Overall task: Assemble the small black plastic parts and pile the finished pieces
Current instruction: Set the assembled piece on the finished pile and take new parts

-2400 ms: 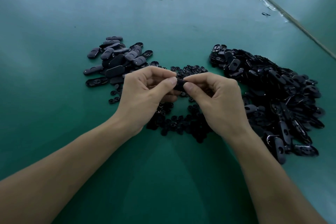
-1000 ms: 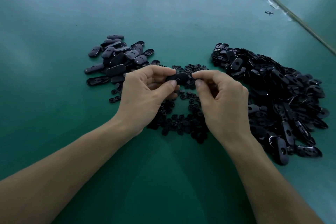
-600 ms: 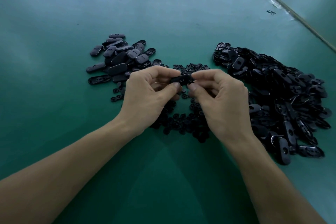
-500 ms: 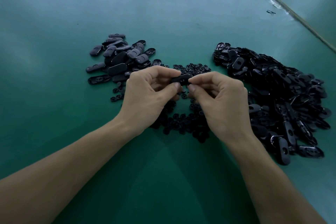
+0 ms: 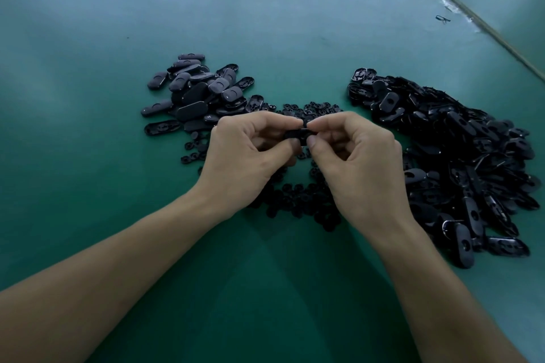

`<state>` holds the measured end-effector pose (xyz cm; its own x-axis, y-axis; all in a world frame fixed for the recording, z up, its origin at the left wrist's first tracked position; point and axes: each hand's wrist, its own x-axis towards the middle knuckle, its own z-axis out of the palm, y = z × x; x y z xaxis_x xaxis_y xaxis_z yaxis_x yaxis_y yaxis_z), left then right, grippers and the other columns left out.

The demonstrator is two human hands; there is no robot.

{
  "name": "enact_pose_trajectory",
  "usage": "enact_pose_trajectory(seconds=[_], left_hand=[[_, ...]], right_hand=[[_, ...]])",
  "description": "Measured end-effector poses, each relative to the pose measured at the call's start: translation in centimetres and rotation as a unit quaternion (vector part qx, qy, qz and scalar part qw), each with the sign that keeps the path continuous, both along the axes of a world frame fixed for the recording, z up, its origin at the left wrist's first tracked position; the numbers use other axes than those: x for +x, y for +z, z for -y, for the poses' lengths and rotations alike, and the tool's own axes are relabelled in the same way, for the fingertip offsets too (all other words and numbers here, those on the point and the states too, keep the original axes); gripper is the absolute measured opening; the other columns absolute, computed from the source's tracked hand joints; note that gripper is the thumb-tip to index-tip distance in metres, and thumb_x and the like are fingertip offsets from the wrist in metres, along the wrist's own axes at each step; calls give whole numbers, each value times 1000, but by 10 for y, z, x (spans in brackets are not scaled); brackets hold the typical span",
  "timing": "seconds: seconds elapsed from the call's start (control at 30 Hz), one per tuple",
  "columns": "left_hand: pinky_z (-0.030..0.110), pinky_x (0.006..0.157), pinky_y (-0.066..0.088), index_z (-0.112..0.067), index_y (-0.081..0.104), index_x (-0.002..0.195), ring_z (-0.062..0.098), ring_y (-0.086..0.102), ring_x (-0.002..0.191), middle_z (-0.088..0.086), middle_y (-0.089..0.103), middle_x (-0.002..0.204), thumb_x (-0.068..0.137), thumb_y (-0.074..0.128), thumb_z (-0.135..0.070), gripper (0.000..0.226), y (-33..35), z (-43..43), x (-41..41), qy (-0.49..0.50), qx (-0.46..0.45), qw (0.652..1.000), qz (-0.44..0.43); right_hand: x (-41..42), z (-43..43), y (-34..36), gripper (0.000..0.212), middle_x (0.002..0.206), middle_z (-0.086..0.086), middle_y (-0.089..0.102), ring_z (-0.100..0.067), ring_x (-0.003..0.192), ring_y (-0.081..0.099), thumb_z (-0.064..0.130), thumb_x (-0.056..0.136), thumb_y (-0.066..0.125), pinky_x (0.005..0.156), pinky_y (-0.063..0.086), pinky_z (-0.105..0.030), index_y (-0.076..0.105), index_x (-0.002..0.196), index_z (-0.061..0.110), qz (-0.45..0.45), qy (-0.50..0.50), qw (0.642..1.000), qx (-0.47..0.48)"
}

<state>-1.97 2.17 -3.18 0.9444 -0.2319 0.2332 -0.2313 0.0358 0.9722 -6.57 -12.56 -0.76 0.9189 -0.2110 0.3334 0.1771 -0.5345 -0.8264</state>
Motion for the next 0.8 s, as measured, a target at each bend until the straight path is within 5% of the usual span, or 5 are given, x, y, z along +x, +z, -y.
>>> enact_pose_trajectory(seconds=[0.8], left_hand=[[46,74,63,-16,75,93,24,75,75,3,77,85,83,74,-2,17,3,0,-1,-4,37,999,25]], right_hand=[[1,-1,-1,22,75,13,73,-3,72,71,7,86,74,72,59,-24,73,83,29,-12,7,1000,23]])
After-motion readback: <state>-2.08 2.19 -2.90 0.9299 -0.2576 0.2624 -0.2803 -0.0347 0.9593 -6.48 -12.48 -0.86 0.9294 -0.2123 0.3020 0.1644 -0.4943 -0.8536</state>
